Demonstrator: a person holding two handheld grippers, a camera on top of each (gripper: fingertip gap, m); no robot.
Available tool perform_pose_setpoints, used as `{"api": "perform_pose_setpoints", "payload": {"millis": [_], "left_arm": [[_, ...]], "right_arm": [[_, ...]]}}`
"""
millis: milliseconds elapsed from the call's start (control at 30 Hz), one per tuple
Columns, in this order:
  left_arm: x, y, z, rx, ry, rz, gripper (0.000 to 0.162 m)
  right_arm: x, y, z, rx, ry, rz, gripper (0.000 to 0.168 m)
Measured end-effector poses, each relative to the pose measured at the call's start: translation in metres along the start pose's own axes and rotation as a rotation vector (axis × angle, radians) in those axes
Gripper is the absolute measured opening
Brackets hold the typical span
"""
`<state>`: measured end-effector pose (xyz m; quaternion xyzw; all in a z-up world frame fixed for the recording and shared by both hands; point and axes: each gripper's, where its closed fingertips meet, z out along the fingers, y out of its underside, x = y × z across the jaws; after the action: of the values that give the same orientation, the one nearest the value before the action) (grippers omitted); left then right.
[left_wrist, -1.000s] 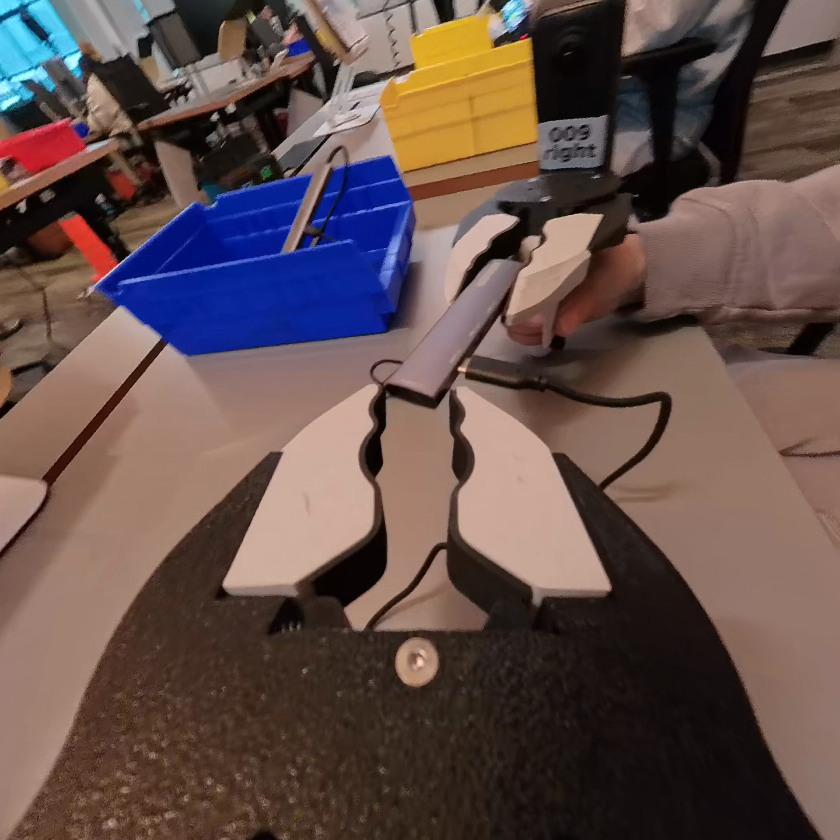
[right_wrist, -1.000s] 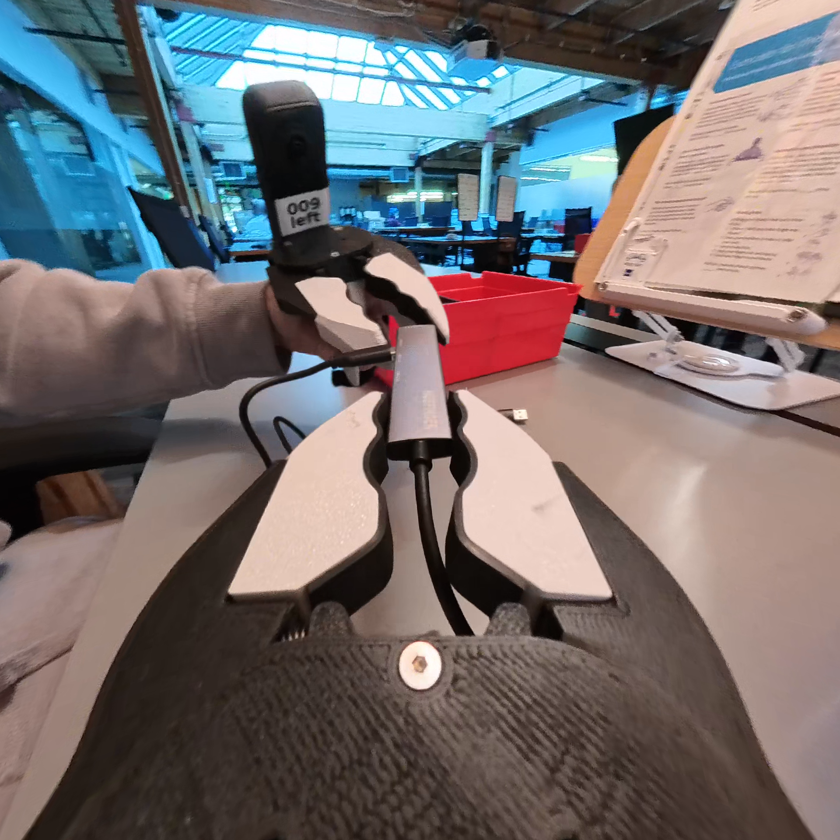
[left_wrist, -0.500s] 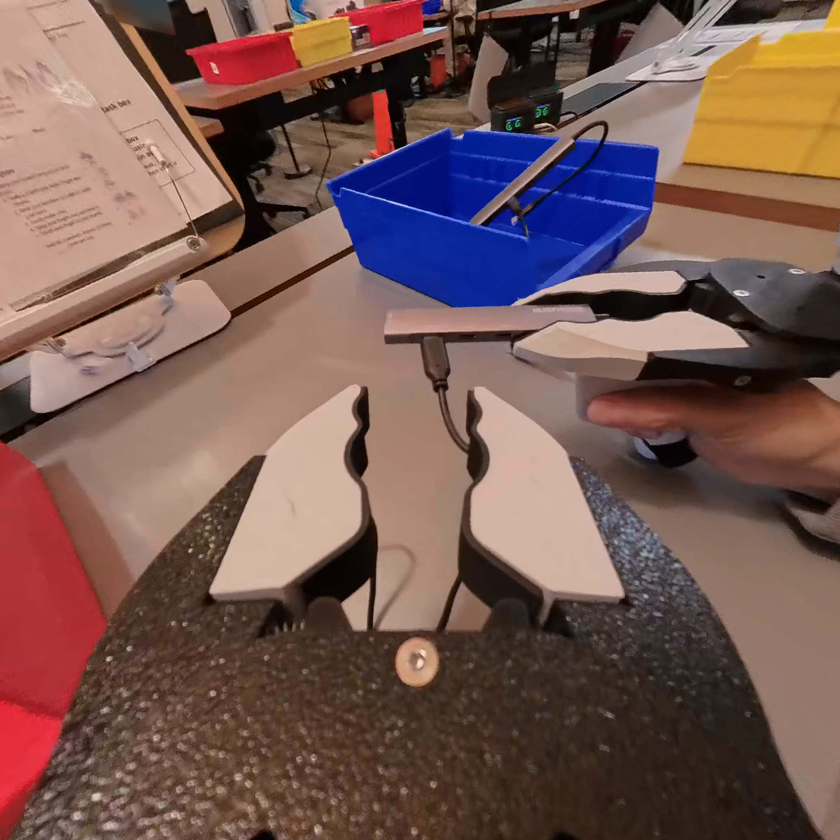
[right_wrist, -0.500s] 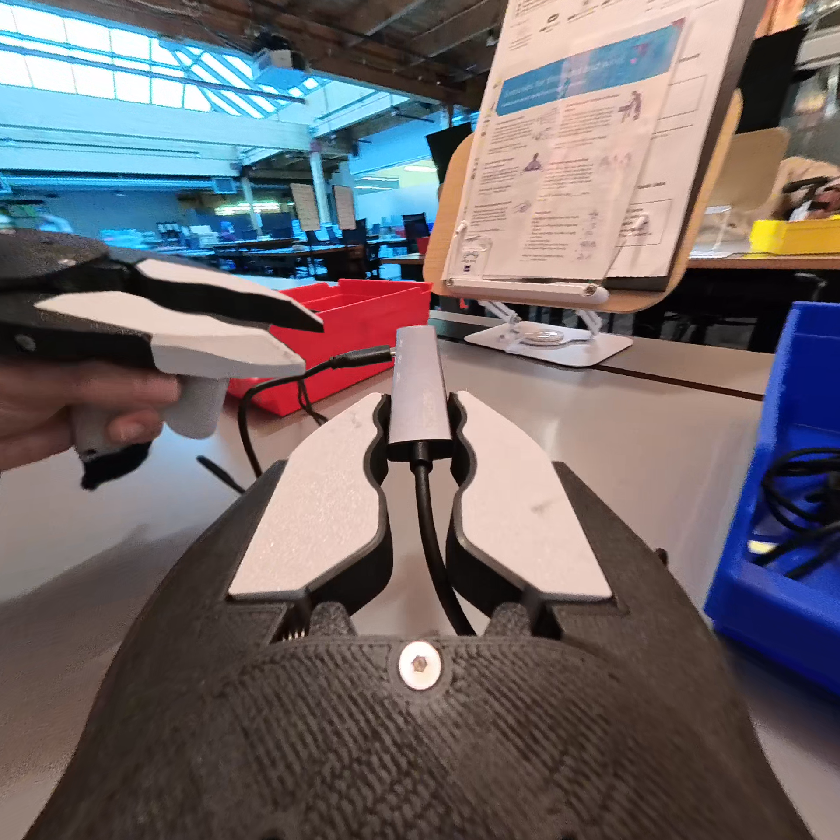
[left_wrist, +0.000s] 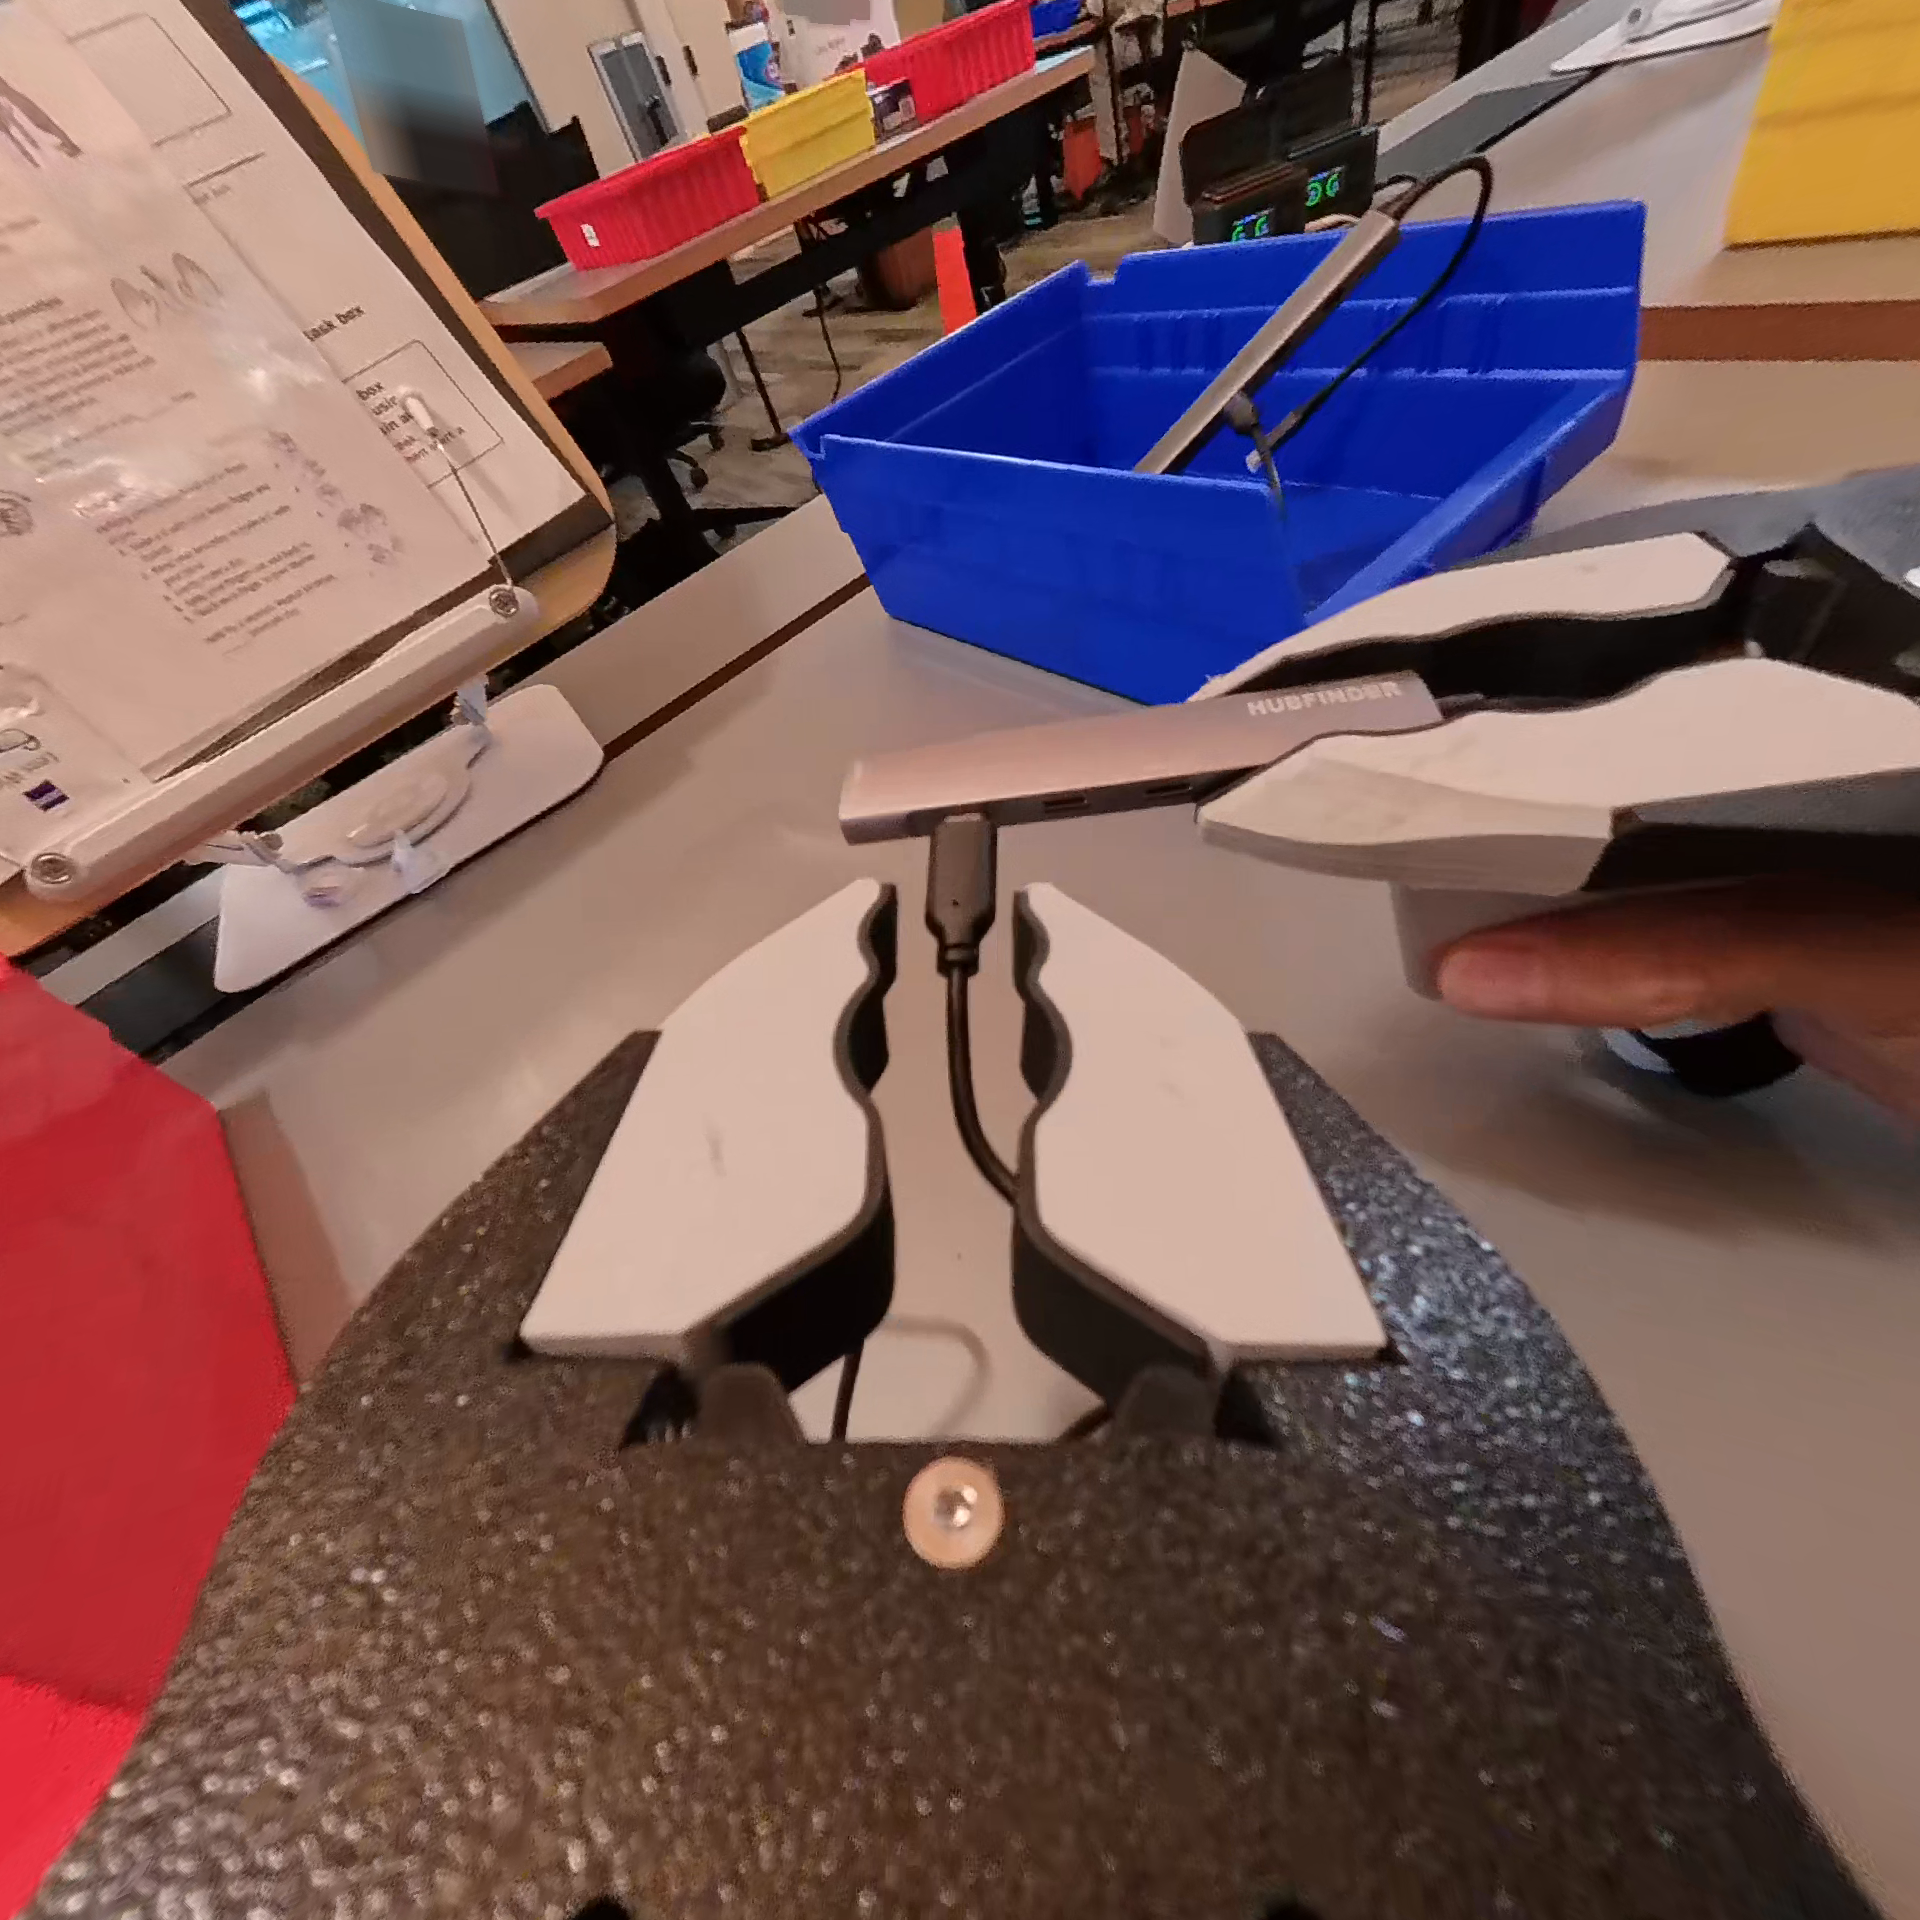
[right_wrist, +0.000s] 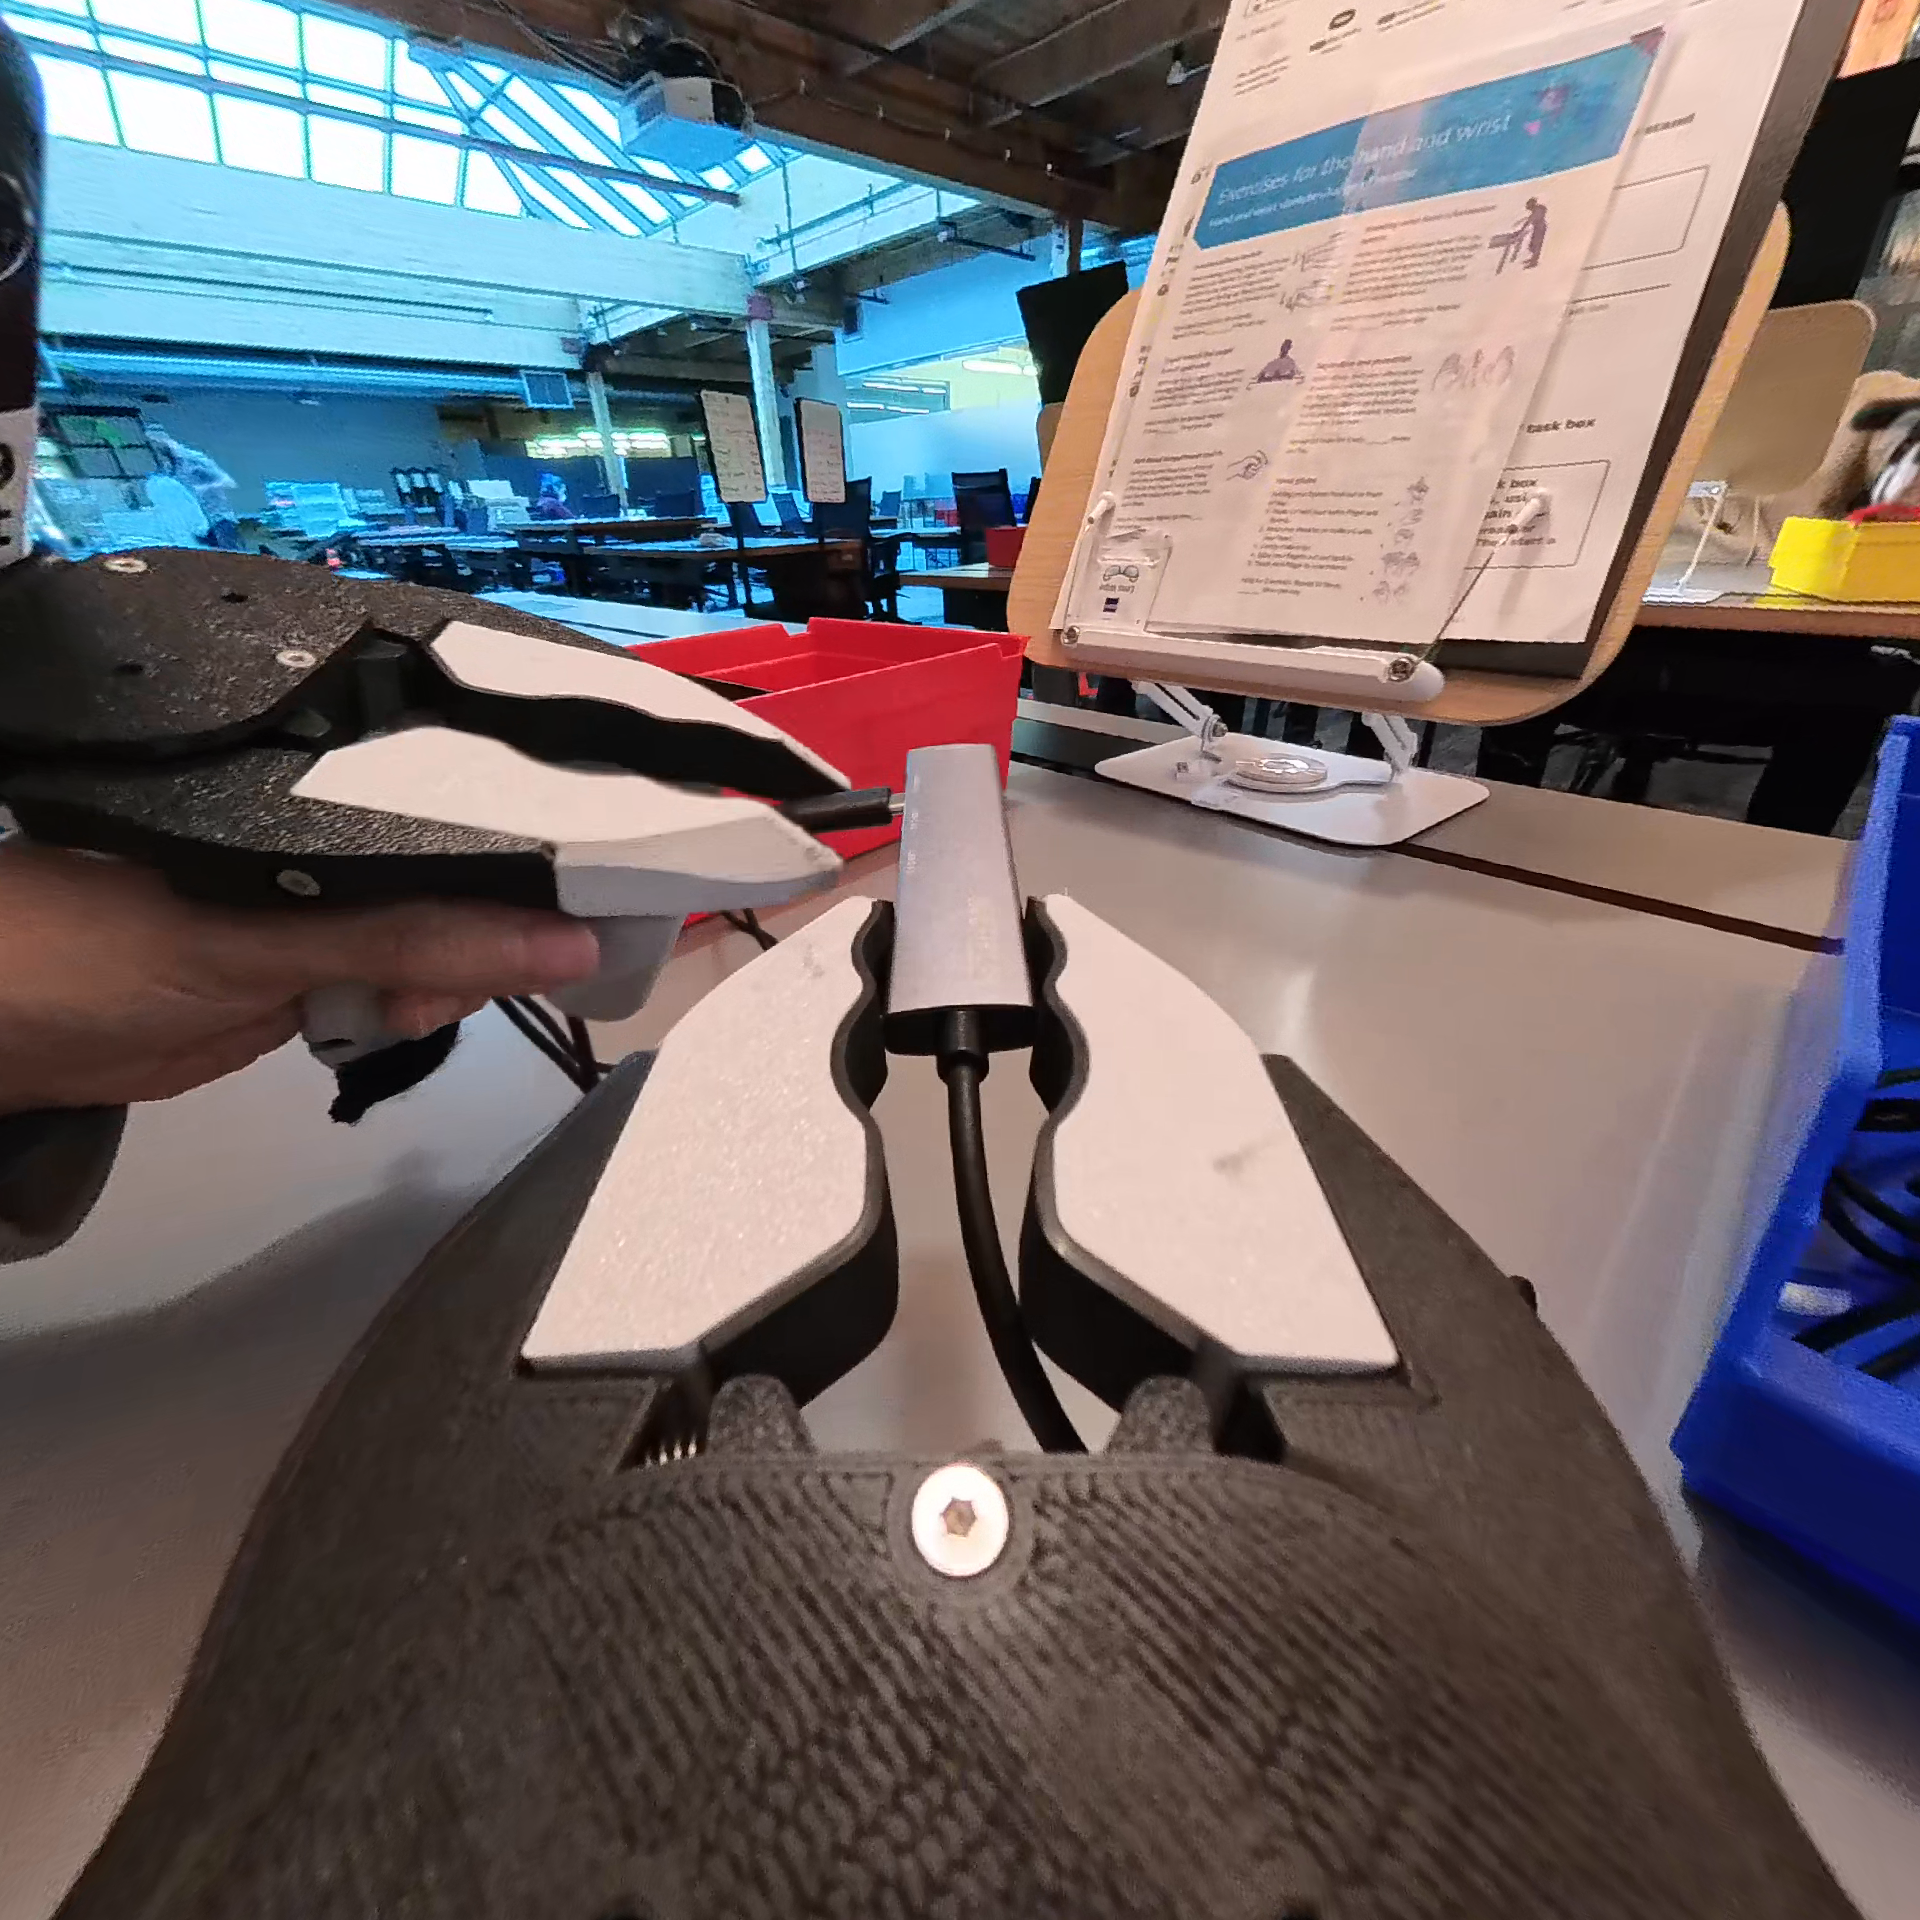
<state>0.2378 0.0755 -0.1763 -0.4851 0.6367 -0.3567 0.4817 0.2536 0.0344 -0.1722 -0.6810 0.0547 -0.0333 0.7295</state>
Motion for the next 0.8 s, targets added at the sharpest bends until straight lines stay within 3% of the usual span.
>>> {"api": "perform_pose_setpoints", "payload": {"millis": [67,167,200,267,367,533,700,800], "left_arm": [[0.001,0.001,-0.002,-0.008,-0.001,-0.005,0.025],[0.001,0.001,-0.006,0.001,-0.006,-0.016,0.013],[-0.001,0.001,-0.007,0.005,-0.011,-0.012,0.0],[0.001,0.009,-0.006,-0.021,0.025,-0.017,0.0],[0.0,0.02,-0.016,-0.075,0.093,-0.086,0.022],[0.032,0.04,-0.042,-0.274,0.254,-0.202,0.041],[0.08,0.054,-0.035,-0.342,0.198,0.123,0.047],[0.095,0.075,-0.022,-0.453,0.174,0.171,0.044]], "right_arm": [[0.002,-0.001,-0.001,0.007,0.006,0.011,0.025],[0.003,-0.001,-0.001,0.013,0.0,0.031,0.025],[0.005,-0.002,-0.002,0.016,0.013,0.029,0.025],[0.003,0.0,-0.001,0.006,0.004,0.025,0.025],[0.003,0.0,0.0,0.001,0.012,0.016,0.025],[0.009,-0.002,-0.002,0.017,0.023,0.059,0.024],[0.012,-0.003,-0.003,0.029,0.029,0.079,0.024],[0.012,-0.004,-0.004,0.037,0.02,0.082,0.024]]}}
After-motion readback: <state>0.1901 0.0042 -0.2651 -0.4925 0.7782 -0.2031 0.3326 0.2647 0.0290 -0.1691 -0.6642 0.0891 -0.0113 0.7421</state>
